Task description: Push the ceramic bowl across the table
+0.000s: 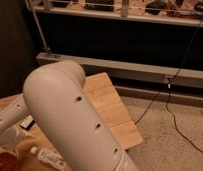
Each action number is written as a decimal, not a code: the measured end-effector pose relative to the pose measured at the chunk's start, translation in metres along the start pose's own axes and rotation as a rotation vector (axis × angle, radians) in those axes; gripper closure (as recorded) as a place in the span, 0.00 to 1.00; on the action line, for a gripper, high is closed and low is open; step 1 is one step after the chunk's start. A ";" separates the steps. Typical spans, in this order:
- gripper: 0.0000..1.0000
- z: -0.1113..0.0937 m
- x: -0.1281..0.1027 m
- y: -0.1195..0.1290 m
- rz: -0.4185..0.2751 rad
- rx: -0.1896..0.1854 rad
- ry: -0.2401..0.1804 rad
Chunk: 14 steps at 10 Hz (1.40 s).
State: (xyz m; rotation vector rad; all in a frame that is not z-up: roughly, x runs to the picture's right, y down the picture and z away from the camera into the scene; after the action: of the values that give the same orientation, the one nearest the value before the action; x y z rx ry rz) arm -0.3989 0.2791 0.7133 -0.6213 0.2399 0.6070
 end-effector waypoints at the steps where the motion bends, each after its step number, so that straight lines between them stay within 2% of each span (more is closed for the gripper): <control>1: 0.35 0.003 0.002 0.002 -0.012 0.008 0.011; 6: 0.35 0.011 0.003 0.013 -0.046 0.010 0.031; 14: 0.35 0.005 0.010 0.067 -0.162 -0.080 0.049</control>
State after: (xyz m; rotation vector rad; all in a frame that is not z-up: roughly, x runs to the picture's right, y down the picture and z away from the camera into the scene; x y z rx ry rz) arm -0.4306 0.3299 0.6815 -0.7257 0.2095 0.4477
